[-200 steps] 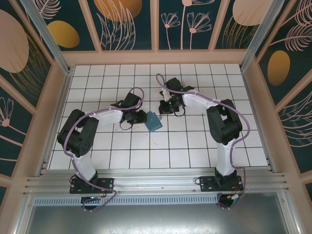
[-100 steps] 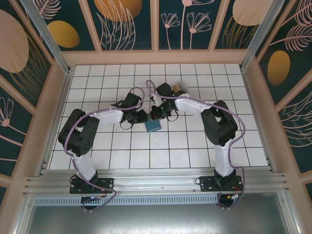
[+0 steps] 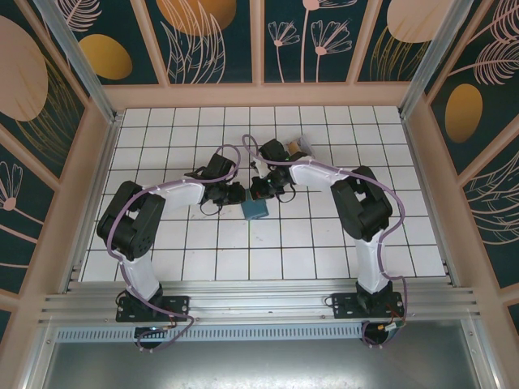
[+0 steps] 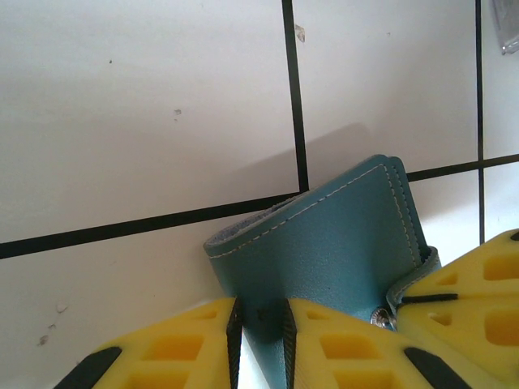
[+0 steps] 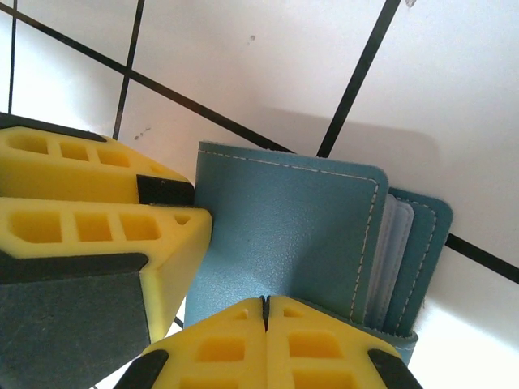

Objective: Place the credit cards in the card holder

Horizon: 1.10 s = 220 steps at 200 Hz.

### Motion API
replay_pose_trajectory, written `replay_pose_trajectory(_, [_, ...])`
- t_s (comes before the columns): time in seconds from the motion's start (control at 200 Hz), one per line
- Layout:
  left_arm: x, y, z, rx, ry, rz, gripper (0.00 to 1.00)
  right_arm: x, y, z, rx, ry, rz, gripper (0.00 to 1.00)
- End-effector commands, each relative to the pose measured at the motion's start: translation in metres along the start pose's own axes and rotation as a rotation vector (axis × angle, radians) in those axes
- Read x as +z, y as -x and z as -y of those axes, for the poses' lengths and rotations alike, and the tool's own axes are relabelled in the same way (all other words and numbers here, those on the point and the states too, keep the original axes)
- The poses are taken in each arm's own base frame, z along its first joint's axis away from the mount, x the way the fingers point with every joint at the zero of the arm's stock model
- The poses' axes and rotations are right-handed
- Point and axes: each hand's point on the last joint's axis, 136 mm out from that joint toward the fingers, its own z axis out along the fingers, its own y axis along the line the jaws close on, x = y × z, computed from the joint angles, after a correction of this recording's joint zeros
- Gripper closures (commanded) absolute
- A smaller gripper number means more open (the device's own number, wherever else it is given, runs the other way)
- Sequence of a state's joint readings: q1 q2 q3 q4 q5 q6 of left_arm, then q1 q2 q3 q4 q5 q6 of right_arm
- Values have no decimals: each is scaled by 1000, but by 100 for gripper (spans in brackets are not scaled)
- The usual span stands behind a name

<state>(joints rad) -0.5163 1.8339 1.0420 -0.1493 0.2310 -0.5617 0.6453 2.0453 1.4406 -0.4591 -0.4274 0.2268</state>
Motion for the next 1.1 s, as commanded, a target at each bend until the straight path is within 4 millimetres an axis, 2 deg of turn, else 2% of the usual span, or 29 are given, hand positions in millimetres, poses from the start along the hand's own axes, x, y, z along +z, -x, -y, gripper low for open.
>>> replay_pose_trajectory(0.0, [6, -1, 4, 1, -20, -11, 76, 8, 0, 0, 14, 6, 0, 100])
replay_pose_trajectory(0.485, [8, -3, 4, -1, -26, -14, 77, 16, -9, 0, 14, 13, -32, 100])
replay_pose_trajectory(0.746, [10, -6, 4, -3, -31, -18, 82, 22, -13, 4, 12, -10, -50, 100])
replay_pose_trajectory(1.096, [11, -8, 3, -7, -32, -19, 83, 27, -20, 7, 13, -26, -66, 100])
